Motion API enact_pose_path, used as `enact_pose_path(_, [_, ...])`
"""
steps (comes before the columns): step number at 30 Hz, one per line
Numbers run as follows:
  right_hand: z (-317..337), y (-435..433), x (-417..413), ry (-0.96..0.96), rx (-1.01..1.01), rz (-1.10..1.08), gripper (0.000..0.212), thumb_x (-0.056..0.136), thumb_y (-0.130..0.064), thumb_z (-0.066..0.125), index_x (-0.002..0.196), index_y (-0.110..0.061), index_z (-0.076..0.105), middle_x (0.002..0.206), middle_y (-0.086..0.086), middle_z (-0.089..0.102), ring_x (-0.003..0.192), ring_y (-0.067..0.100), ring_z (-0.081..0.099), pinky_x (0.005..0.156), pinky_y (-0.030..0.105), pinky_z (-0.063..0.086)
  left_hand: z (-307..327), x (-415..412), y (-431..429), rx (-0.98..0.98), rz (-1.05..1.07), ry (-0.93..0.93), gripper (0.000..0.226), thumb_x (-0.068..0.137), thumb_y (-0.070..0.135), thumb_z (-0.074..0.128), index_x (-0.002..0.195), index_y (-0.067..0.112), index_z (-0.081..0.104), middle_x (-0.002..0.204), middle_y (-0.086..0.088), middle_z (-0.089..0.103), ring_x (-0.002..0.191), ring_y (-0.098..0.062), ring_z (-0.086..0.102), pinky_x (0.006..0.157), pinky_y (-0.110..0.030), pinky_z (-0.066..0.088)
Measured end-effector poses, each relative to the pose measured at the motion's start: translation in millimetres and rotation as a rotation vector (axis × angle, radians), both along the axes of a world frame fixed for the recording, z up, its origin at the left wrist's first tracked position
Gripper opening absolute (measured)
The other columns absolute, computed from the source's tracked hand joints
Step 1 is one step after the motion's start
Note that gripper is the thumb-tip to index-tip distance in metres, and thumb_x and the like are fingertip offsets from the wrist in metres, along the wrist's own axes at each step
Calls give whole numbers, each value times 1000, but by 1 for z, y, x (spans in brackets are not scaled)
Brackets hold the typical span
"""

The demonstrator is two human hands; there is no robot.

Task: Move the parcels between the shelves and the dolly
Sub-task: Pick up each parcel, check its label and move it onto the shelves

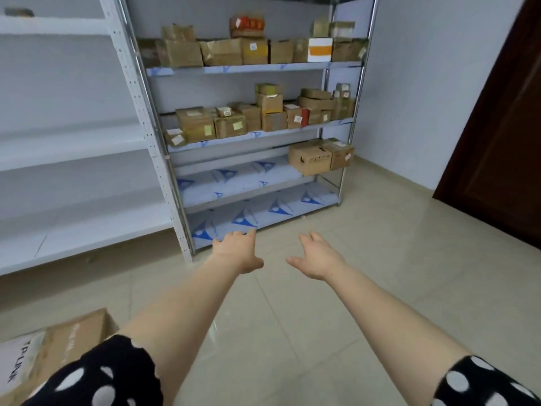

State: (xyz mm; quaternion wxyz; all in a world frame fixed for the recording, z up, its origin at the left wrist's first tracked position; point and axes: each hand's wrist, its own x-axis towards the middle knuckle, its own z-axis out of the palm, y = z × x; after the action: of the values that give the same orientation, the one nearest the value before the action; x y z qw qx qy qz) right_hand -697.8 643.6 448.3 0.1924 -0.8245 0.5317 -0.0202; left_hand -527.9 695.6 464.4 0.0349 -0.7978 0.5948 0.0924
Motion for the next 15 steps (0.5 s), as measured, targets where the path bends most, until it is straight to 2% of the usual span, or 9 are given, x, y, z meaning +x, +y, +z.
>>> enact_pose_path(4, [10,-104,26,13,-43,-53,70,96,-45,48,150,-10,21,158,10,15,143,27,22,114,38,27,5,24,-112,-49,-44,16,69,87,44,56,145,20,26,137,-8,45,128,-29,41,108,-47,29])
enact_pose_path(8, [21,-203,50,26,-63,-93,63,99,-42,42,149,-9,23,156,11,22,142,28,25,113,35,26,17,48,-214,-42,-82,49,77,88,45,54,151,21,16,142,-9,40,132,-30,37,112,-49,26])
enact_pose_path(15, [11,-347,45,29,-5,-171,58,100,-40,39,146,-7,30,150,14,33,137,30,32,111,34,29,18,55,-377,-32,-147,100,74,90,44,52,151,22,16,145,-10,38,132,-31,37,108,-45,34])
